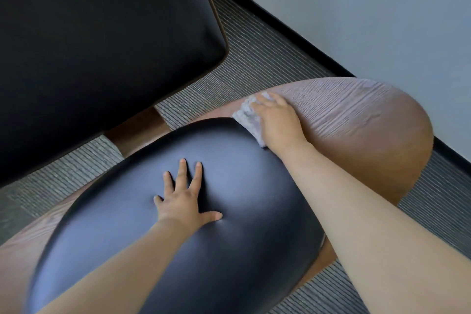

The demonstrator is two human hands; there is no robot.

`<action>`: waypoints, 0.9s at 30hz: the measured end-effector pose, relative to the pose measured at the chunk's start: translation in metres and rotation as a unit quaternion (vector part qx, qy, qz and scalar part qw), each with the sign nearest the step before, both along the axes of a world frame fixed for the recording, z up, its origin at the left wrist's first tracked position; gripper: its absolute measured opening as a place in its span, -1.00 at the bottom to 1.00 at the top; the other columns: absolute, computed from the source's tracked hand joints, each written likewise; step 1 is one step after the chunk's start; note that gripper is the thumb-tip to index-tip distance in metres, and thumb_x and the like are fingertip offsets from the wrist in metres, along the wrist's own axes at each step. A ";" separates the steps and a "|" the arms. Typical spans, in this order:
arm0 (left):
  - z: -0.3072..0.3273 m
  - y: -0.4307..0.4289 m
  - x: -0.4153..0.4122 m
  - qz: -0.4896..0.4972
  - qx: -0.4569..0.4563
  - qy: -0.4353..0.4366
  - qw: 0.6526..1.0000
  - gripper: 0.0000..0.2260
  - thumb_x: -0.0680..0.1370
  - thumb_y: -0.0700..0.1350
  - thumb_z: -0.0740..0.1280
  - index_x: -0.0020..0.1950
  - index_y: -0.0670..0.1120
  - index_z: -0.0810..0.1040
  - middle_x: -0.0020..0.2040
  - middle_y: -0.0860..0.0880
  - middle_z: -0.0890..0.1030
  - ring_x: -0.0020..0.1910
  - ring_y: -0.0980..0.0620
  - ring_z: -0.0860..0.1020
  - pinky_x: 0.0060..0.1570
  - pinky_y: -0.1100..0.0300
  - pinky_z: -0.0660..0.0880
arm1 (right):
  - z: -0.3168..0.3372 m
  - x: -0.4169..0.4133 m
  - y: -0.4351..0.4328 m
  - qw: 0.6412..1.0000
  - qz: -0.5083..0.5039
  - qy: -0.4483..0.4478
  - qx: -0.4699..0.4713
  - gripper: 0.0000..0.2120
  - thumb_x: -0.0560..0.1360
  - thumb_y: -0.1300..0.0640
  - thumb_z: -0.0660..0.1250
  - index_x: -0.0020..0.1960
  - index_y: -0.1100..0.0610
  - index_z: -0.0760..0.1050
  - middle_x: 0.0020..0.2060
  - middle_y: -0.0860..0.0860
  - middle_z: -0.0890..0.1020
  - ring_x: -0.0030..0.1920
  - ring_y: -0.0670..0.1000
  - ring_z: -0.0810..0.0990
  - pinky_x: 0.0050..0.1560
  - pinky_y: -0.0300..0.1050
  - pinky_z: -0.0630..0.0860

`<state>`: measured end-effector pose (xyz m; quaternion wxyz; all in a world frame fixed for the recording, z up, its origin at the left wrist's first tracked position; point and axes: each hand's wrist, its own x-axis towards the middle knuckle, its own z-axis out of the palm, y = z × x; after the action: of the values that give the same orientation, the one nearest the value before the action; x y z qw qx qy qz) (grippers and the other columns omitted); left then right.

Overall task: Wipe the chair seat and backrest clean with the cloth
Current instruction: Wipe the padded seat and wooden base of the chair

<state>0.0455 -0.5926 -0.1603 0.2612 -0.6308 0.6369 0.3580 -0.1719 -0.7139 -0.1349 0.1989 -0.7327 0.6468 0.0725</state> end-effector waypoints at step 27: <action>-0.003 0.000 0.001 -0.016 0.000 -0.006 1.000 0.07 0.31 0.46 0.29 0.49 0.16 -0.39 0.50 0.03 -0.42 0.52 -0.23 -0.23 0.33 -0.24 0.27 | -0.001 -0.044 0.042 0.991 0.038 0.115 -0.065 -0.55 0.63 0.11 0.08 0.51 0.09 0.20 0.53 -0.02 0.13 0.54 0.03 -0.01 0.47 0.11 -0.33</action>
<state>0.0463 -0.5927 -0.1636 0.2708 -0.6225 0.6455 0.3499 -0.2159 -0.6717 -0.1358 0.0724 -0.7552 0.6401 0.1217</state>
